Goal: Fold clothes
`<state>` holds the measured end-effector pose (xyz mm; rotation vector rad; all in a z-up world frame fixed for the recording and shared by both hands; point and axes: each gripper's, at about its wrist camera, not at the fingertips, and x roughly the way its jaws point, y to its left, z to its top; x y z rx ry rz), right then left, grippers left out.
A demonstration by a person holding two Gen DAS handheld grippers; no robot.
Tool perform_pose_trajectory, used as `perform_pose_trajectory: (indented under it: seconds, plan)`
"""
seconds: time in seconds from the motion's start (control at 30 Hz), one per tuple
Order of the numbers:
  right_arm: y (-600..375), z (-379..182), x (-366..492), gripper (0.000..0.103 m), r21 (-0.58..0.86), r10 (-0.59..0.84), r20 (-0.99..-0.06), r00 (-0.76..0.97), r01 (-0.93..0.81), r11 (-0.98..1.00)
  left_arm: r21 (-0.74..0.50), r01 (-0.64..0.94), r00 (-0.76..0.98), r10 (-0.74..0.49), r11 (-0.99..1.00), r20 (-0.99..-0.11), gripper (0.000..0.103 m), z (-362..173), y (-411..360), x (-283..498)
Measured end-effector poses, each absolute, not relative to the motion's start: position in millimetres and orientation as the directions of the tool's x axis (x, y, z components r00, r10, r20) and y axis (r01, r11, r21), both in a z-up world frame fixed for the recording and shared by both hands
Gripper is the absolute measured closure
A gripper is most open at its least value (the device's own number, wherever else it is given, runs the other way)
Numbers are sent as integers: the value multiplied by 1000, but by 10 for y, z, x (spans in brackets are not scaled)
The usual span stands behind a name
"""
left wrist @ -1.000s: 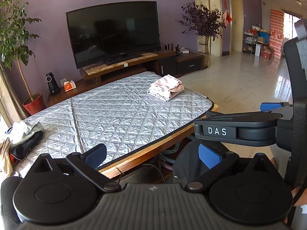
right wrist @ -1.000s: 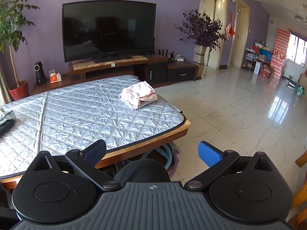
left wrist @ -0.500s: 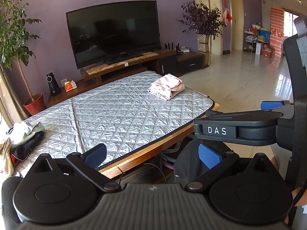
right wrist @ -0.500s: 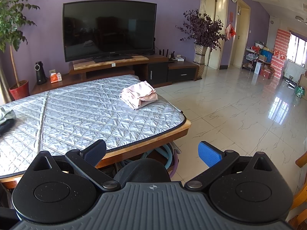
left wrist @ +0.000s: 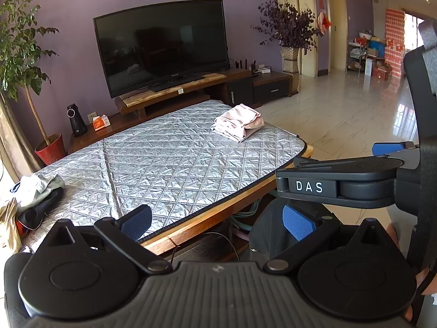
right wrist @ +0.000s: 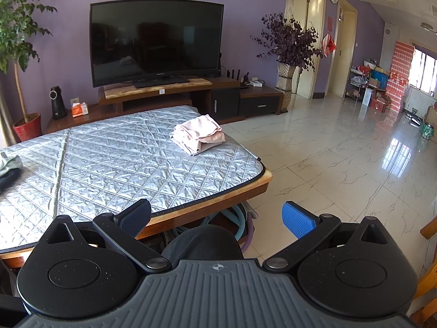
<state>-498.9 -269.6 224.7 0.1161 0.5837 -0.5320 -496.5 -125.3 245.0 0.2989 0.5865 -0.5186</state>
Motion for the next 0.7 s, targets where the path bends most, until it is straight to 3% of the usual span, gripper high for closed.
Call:
perform_pose_trajectory:
  seconds: [0.7]
  plan:
    - [-2729, 2248, -4980, 0, -44, -447, -555, 702, 512, 858, 125, 543, 712, -376, 830, -593, 1, 2454, -1256, -4945]
